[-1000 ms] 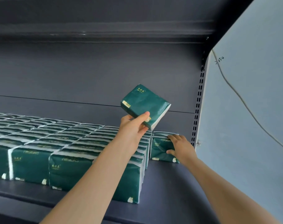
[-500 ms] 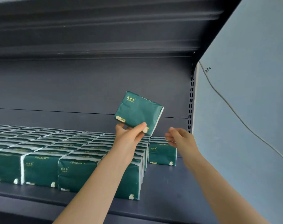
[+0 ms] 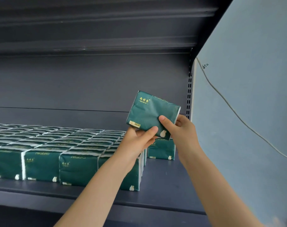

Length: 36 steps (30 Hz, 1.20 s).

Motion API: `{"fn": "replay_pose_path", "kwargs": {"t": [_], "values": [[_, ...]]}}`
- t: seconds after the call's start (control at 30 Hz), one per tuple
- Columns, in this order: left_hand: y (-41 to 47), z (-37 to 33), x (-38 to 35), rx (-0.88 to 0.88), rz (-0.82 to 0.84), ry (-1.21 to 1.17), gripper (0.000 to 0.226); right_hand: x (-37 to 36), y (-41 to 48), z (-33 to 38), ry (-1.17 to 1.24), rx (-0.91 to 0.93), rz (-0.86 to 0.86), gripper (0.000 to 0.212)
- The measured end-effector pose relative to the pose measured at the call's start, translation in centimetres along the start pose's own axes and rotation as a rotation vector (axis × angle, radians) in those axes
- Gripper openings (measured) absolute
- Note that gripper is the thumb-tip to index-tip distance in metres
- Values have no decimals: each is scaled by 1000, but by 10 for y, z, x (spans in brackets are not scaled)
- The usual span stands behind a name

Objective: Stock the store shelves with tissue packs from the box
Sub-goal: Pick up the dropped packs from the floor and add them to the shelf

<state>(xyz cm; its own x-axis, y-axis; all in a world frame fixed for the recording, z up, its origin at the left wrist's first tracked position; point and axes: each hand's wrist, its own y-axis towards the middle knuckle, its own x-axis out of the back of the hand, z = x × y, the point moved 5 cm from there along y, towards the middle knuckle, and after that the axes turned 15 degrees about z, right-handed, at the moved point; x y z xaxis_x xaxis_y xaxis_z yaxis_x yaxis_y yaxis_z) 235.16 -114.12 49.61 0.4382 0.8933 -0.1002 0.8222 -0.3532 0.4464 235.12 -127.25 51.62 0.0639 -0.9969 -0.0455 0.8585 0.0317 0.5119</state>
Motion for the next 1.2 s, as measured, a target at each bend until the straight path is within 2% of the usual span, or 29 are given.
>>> {"fn": "replay_pose_path", "kwargs": {"t": [0.1,0.23,0.37,0.43,0.5,0.57,0.73,0.87,1.0,1.2], "values": [[-11,0,18,76,-42,219,16,12,2,-6,15,-14,-20,25],[-21,-6,43,58,-68,897,26,34,12,-22,-83,-43,-85,30],[-25,2,49,107,90,1525,51,48,21,-55,-331,-135,-101,24],[-27,9,52,146,184,1685,67,53,27,-79,-455,-202,-100,21],[-29,14,54,180,261,1747,92,55,33,-102,-610,-268,-83,25],[-29,18,55,223,317,1797,105,55,39,-120,-725,-294,-67,30],[-24,28,63,230,388,1840,108,50,47,-154,-948,-329,-40,38],[-20,34,67,219,388,1800,105,51,56,-168,-845,-387,-31,34],[-17,37,70,175,382,1789,121,50,61,-172,-681,-397,-69,35],[-16,39,71,173,395,1765,107,48,66,-176,-399,-440,-93,37]]}}
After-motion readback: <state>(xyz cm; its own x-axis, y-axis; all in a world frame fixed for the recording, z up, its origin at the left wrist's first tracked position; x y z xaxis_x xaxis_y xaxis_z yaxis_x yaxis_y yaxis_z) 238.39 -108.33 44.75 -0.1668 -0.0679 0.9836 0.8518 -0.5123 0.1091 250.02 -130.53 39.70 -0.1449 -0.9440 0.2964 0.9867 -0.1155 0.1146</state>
